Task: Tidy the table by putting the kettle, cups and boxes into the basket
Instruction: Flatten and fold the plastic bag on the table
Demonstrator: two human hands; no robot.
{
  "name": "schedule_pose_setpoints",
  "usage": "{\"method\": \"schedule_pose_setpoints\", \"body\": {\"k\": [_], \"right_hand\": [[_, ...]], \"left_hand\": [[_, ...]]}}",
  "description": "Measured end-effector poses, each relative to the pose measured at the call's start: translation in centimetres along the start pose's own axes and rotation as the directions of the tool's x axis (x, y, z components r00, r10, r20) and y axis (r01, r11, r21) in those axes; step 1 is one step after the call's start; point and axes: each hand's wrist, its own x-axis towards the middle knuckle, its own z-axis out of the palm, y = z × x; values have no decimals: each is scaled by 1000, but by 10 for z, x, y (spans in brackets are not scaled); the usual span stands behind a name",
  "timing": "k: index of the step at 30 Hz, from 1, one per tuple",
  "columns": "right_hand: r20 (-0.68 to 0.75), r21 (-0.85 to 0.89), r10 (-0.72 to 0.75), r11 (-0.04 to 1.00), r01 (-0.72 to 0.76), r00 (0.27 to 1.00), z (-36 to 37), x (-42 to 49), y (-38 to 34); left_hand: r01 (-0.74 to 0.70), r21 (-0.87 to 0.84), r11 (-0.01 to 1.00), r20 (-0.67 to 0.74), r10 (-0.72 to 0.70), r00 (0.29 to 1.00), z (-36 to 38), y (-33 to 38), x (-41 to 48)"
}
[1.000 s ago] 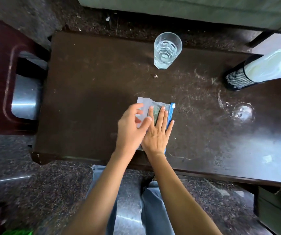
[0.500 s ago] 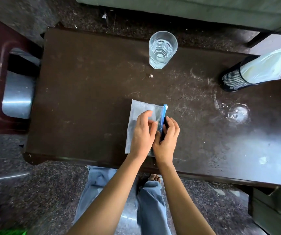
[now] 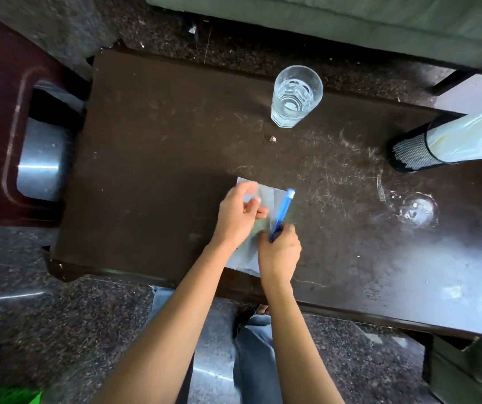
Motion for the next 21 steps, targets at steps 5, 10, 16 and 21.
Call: {"method": "schedule_pose_setpoints", "body": {"k": [5, 10, 16, 21], "right_hand": [[298, 69, -208, 978, 196, 932, -16, -2, -45], [492, 18, -418, 882, 471, 764, -16, 2, -129], [583, 154, -571, 776, 611, 578, 20, 1, -248], [673, 166, -520, 799, 578, 526, 54, -2, -334]], "left_hand": [[-24, 8, 1000, -304, 26, 952, -64, 14, 8], [88, -257, 963, -144, -128, 981, -148, 22, 20], [-8, -150, 989, -54, 0, 999, -275, 38, 29], [-126, -166, 978, -365, 58, 929, -370, 58, 48]]}}
